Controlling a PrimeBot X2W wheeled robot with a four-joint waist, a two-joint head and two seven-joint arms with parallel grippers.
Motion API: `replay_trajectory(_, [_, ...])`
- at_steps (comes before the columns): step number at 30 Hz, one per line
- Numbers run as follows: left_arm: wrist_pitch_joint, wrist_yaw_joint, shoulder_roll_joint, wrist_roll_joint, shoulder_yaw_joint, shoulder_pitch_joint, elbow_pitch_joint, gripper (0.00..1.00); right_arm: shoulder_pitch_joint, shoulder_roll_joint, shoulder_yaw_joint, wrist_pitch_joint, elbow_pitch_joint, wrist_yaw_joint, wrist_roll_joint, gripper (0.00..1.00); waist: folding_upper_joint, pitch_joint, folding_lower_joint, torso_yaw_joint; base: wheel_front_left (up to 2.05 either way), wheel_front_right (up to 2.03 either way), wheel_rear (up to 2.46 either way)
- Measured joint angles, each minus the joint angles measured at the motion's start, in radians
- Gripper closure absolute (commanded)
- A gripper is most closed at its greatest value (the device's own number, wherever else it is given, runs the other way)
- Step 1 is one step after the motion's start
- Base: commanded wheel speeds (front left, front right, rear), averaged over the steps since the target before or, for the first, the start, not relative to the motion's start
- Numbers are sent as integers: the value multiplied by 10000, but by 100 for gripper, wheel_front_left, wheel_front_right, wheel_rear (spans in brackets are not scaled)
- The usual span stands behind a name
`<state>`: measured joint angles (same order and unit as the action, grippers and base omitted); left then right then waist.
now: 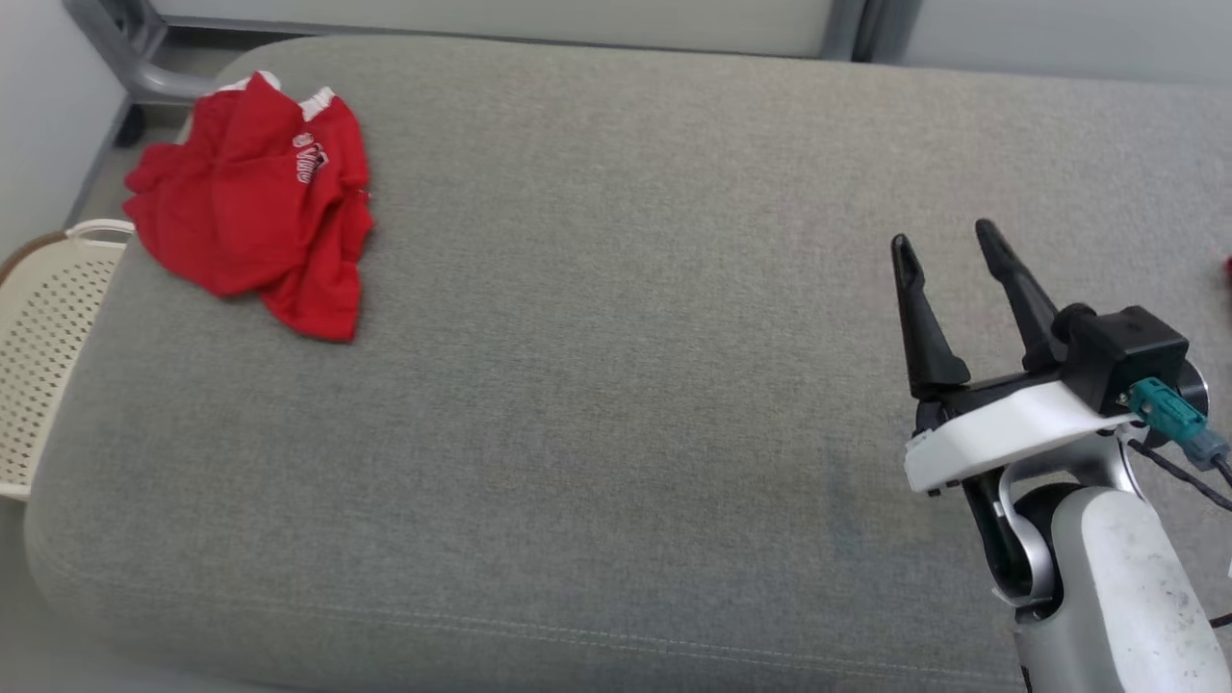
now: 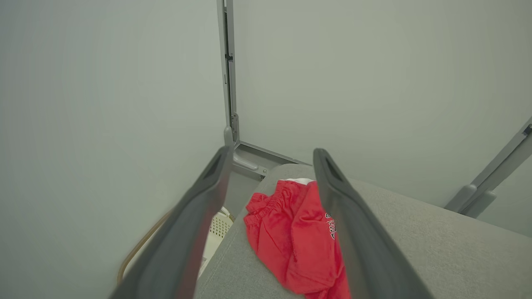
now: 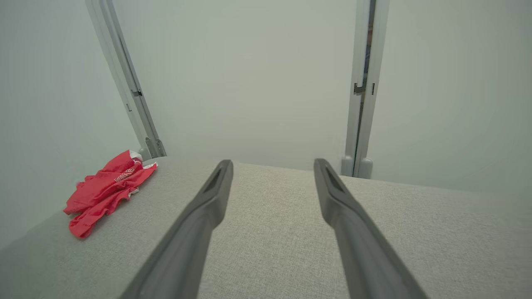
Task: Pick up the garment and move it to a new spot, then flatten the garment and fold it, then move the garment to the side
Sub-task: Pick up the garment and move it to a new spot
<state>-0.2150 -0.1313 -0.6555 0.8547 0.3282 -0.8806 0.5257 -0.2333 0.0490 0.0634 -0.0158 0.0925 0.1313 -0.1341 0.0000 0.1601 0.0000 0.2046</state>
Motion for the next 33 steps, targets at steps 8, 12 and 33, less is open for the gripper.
replay_trajectory(8, [-125,-52,-472,92,-297,-541,1143,0,-220,10,-270,-182,1122,0,238,0,0,1493,2,-1047,0,0,0])
replay_trajectory(12, [-284,-50,-571,247,-416,-591,1453,0,-298,8,-418,-242,1452,0,330,0,0,2279,2,-1444,0,0,0])
replay_trajectory(33, [232,190,-430,529,-665,-900,3528,0,-428,353,-533,-786,2784,0,489,0,0,5069,2,-2140,0,0,0])
